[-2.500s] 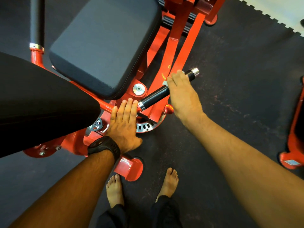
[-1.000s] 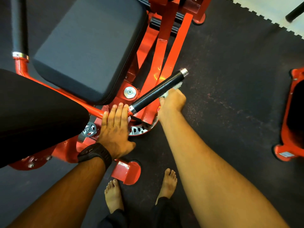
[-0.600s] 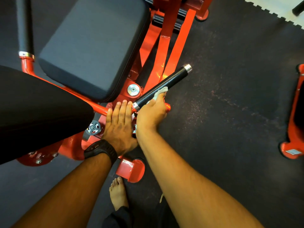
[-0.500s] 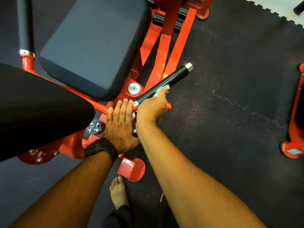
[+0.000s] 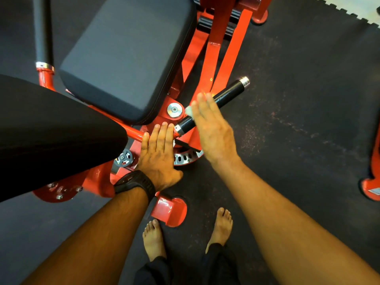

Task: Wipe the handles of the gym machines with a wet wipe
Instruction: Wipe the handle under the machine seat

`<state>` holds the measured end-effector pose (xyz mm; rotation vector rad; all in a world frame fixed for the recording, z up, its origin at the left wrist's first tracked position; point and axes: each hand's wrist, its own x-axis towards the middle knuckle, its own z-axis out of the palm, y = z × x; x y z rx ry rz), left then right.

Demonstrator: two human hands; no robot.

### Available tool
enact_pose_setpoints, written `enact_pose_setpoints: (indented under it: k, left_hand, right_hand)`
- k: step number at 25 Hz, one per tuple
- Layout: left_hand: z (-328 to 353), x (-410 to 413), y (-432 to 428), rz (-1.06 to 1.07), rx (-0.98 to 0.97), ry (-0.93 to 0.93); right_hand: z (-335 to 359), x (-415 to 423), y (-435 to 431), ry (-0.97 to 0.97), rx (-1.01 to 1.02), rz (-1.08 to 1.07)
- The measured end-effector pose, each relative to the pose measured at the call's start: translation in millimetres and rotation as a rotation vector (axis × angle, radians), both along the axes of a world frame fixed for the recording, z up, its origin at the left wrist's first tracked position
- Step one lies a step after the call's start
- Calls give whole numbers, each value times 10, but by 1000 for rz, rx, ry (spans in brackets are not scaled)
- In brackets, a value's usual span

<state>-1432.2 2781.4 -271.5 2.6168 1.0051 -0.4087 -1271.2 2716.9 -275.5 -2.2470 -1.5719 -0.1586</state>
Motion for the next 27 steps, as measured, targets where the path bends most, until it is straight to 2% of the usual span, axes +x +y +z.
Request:
enact_pose_setpoints:
  k: [2, 3, 6, 11, 14, 17, 18, 21, 23, 25, 27]
  left_hand:
    - [4, 12, 14, -5, -7, 6]
    - [0, 4, 16, -2, -8, 8]
    - [-8, -7, -3, -5, -11, 13]
    - [0, -2, 12, -4, -8, 20]
    - [10, -3, -2, -2, -19, 21]
    - [7, -9, 3, 1, -11, 7]
    - [1, -9, 6, 0, -12, 10]
    - [6, -10, -5, 2, -14, 9]
    - [9, -15, -7, 2, -13, -14]
    - [7, -19, 0, 0, -12, -25]
    - [-11, -24, 1, 5, -11, -31]
  right_hand:
    - [176, 7, 35, 46, 62, -86]
    - [189, -66, 55, -36, 68, -32]
    - [82, -211, -82, -231, -168, 291]
    - [97, -53, -23, -226, -146, 256]
    - [48, 71, 2, -297, -178, 422]
    - [125, 300, 149, -240, -140, 238]
    - [115, 250, 172, -262, -191, 242]
    - [150, 286, 185, -326, -315, 455]
    - [325, 566, 287, -281, -329, 313]
    - [442, 666, 333, -283, -449, 153]
    - [472, 536, 324, -278, -519, 231]
